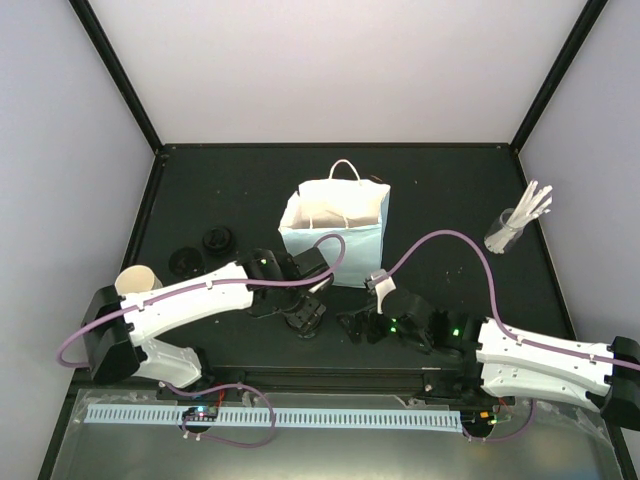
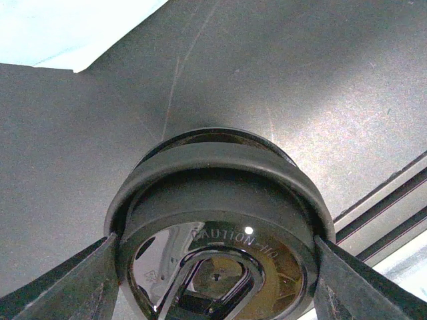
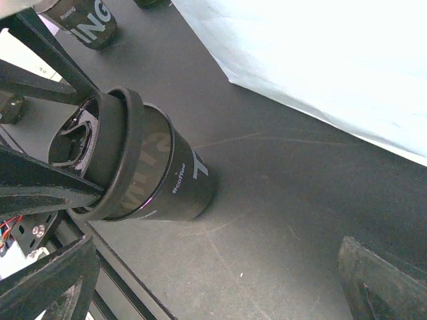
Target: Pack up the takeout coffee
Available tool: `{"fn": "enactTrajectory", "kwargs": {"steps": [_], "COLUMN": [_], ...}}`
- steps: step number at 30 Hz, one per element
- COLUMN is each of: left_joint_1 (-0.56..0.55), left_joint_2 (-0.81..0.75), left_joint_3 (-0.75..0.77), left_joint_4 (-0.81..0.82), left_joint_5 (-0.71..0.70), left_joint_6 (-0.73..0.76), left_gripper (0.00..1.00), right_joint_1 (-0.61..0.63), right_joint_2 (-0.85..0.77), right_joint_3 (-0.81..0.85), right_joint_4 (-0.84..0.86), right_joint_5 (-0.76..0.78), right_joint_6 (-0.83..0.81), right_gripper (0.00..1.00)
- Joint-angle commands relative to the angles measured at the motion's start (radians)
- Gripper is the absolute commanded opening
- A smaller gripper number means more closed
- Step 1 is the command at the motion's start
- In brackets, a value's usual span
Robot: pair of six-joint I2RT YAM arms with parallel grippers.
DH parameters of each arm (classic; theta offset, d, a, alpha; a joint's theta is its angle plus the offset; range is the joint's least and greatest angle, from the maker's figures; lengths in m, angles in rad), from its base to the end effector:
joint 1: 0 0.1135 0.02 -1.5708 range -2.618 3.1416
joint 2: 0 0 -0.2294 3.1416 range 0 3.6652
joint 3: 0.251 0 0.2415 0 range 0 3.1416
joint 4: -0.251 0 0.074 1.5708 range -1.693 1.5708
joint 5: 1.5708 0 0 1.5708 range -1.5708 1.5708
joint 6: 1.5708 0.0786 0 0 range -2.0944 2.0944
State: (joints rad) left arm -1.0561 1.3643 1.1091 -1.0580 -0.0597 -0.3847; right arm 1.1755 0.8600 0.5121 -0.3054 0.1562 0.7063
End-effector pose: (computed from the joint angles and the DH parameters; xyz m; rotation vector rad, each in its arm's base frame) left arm 0.1288 -0.2182 0.1896 0.9458 2.7449 -0.1829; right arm 0.1003 0.2086 0.1718 -0.4586 2.3100 0.8308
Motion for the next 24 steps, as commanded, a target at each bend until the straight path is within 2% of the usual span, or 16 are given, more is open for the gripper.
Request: {"fn": "enactTrajectory", "kwargs": {"steps": [1, 24], "left_joint_1": [-0.008, -0.019], "left_joint_2": [0.018, 0.094], "left_joint_3": [0.046, 0.070], "left_joint_4": [-0.019, -0.040], "left_joint_5": [-0.020, -0.022], "left_joint_6": [0.013, 0.017], "left_gripper": [0.75, 0.75], "right_joint_1": [-0.005, -0.007], "right_joint_2": [-0.007, -0.003], "right_joint_3": [-0.014, -0.051], "right_joint_4": [0.034, 0.085], "right_joint_5": [-0.003, -0.045], "right_joint_6": [0.013, 0.048], "right_gripper": [1.00, 1.00]}}
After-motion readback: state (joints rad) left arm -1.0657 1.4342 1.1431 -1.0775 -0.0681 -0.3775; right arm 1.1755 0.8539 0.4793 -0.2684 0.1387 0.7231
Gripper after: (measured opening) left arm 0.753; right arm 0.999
